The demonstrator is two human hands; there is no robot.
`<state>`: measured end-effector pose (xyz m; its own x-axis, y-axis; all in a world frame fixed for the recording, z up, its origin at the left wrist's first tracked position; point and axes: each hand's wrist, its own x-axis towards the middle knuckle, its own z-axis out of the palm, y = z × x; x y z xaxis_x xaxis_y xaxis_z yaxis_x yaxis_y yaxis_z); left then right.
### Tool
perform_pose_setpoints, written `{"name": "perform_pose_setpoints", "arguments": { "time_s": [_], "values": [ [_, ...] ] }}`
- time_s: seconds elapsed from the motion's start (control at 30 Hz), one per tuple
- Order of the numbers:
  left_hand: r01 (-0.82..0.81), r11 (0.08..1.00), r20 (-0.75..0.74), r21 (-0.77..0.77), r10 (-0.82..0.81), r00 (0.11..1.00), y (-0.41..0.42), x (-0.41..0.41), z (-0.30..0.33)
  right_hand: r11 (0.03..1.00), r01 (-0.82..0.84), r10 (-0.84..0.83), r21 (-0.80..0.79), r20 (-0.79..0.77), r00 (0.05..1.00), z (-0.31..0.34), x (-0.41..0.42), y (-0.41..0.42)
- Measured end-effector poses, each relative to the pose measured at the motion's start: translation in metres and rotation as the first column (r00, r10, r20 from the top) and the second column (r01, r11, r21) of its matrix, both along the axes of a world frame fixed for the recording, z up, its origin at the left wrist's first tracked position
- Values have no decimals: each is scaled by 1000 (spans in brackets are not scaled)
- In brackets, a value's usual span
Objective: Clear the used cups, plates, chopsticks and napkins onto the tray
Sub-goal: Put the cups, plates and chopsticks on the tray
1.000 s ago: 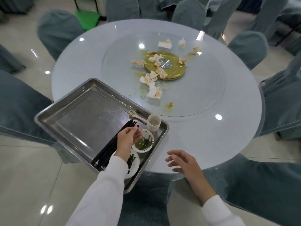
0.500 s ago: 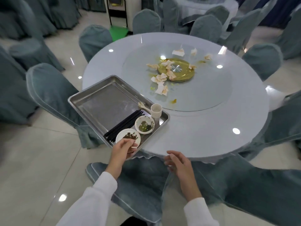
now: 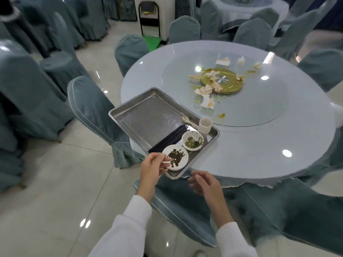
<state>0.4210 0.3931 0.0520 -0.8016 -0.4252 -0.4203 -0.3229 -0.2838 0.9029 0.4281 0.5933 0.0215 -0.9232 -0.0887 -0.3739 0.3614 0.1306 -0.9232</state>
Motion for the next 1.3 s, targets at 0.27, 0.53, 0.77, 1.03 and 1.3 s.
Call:
{"name": "perform_pose_setpoints", "arguments": {
  "time_s": [0.27,0.53,0.77,1.03,1.3],
  "values": [
    [251,965,-24,-80,-254,967,-147,-3,-5,999,39,-38,-12,12,999,18,-8,-129],
    [151,984,-17,-90,-153,988,-309,6,13,996,-77,78,-41,10,997,24,-21,-284],
    [37,997,-8,-74,-38,999,-399,1,23,989,-142,143,-33,35,989,11,-55,-369],
    [-8,998,28,-67,10,1000,-500,-53,-5,988,-152,156,-39,127,979,-35,-138,-464],
    [26,995,66,-94,-20,998,-598,-172,-6,987,-153,156,-53,58,986,-34,-264,-581]
  ]
}}
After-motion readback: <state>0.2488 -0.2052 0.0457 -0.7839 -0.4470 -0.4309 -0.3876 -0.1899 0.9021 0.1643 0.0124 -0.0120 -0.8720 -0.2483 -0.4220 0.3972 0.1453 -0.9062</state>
